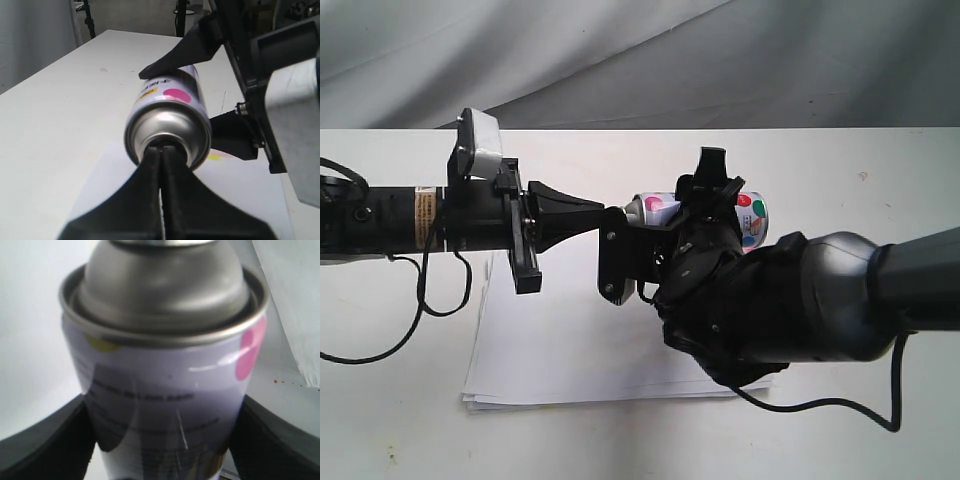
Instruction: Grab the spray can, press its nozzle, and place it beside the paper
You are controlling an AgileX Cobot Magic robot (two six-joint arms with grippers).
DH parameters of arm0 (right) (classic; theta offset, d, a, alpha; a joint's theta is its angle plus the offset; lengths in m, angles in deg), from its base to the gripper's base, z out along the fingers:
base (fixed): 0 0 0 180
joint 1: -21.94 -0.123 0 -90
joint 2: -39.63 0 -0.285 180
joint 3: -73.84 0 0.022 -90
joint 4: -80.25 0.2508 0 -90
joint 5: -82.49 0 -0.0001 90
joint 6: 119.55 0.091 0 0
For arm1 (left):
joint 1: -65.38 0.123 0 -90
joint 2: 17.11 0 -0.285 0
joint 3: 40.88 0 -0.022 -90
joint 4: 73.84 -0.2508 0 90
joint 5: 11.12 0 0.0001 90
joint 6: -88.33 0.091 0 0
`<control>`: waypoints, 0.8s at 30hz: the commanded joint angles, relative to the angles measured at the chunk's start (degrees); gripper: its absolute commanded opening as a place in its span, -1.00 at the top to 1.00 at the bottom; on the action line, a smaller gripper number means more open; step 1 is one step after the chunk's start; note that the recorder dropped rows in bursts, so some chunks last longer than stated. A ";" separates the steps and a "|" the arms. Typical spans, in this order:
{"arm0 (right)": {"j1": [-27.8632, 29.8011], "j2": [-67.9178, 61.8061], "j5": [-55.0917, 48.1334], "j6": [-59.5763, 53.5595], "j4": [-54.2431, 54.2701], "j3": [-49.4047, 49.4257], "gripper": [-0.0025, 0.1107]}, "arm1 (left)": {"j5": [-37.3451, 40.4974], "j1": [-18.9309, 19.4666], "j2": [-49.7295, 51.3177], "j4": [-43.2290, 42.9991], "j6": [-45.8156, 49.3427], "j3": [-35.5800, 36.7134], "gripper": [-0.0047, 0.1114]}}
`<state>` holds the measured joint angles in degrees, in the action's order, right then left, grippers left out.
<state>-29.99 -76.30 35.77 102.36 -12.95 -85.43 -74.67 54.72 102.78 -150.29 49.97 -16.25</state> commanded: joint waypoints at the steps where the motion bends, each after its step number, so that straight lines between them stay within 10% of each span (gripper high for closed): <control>1: -0.05 0.58 -1.30 -0.21 -1.76 -0.27 0.96 | 1.09 -2.29 1.55 1.04 -0.81 -1.37 0.92; 24: -0.05 0.58 -0.48 -0.10 -3.17 -0.27 0.96 | 1.88 -4.27 3.37 1.16 -2.11 -3.47 0.92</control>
<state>-29.67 -76.52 33.48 101.97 -11.39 -85.11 -72.49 51.38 105.89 -149.19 48.52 -19.46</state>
